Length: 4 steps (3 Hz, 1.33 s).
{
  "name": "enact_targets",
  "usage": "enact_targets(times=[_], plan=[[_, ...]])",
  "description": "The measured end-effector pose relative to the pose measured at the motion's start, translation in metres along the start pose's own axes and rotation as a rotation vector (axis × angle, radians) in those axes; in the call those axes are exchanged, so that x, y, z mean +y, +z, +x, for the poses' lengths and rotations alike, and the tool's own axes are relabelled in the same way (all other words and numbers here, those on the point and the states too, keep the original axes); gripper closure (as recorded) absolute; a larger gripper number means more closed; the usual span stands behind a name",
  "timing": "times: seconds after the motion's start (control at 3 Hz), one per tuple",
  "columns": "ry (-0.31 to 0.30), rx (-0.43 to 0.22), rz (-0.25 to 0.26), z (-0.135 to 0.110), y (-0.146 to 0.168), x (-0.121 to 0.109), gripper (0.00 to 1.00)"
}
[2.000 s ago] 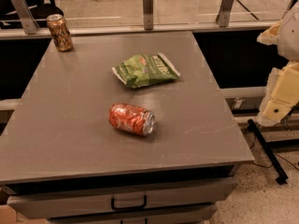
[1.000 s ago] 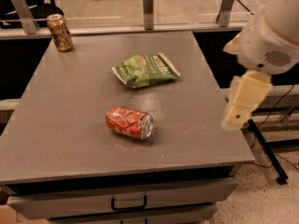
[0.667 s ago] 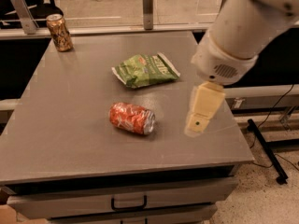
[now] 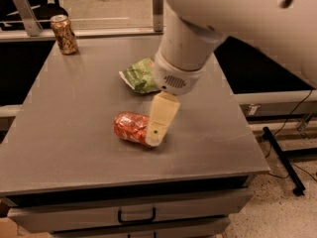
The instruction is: Place coke can upright
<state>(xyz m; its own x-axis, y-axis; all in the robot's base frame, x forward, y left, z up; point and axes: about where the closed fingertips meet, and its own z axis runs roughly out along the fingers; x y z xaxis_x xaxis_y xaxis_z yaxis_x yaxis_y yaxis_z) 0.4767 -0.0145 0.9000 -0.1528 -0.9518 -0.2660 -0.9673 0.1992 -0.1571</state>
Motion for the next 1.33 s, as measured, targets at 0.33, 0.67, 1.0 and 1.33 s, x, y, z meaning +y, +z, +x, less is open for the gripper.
enact_targets(times=[0.33,0.67,1.0,1.33], plan=[[0.030,0.023,-0.008,-0.019,0.022,0.004,0.00],[0.051,0.057,-0.009,-0.032,0.040,0.011,0.00],[0.085,0.092,-0.006,-0.035,0.057,0.015,0.16],[0.109,0.102,-0.007,-0.040,0.065,0.018,0.39]])
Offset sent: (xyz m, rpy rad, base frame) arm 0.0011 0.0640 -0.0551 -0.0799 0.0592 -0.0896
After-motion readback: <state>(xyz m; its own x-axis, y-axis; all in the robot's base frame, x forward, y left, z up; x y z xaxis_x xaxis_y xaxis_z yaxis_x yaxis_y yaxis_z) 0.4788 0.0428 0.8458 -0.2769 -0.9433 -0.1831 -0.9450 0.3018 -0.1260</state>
